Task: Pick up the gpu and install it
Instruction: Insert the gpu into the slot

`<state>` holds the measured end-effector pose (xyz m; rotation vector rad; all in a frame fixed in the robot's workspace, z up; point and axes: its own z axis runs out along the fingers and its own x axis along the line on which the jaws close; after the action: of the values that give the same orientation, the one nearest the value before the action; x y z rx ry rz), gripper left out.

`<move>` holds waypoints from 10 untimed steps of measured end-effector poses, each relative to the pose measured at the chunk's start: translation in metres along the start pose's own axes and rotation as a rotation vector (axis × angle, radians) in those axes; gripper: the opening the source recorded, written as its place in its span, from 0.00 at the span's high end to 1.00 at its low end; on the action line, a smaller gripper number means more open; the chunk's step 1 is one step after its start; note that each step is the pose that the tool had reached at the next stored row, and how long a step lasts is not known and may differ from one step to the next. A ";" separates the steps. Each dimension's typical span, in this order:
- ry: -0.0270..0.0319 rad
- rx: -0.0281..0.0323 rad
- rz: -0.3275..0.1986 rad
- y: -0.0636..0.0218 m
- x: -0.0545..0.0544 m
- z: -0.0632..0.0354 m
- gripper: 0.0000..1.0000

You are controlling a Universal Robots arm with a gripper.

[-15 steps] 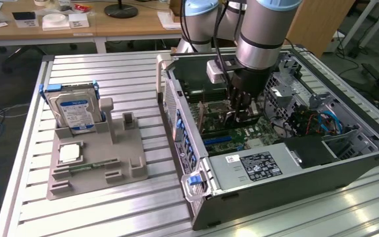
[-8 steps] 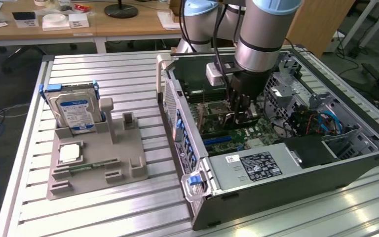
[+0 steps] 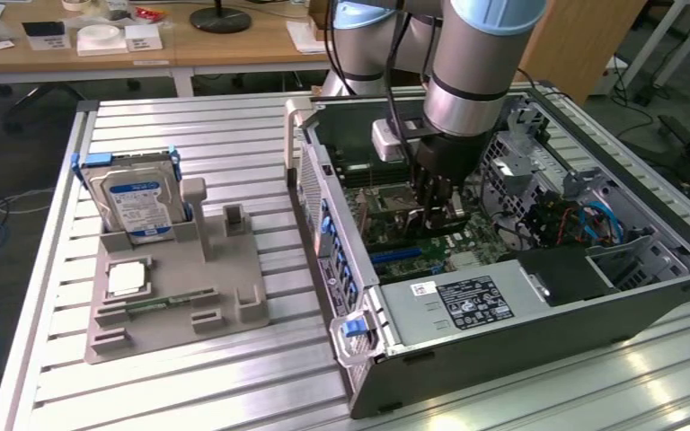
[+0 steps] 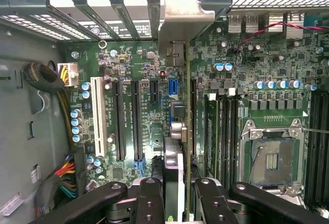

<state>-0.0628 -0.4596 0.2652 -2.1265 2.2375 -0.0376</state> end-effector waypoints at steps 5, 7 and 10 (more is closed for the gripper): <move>-0.0002 0.0001 0.000 0.0000 0.000 0.0001 0.72; -0.0001 0.0003 0.000 0.0001 0.000 0.0006 0.72; 0.0008 0.0002 0.000 0.0000 0.001 0.0013 0.72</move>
<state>-0.0628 -0.4609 0.2639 -2.1268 2.2378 -0.0387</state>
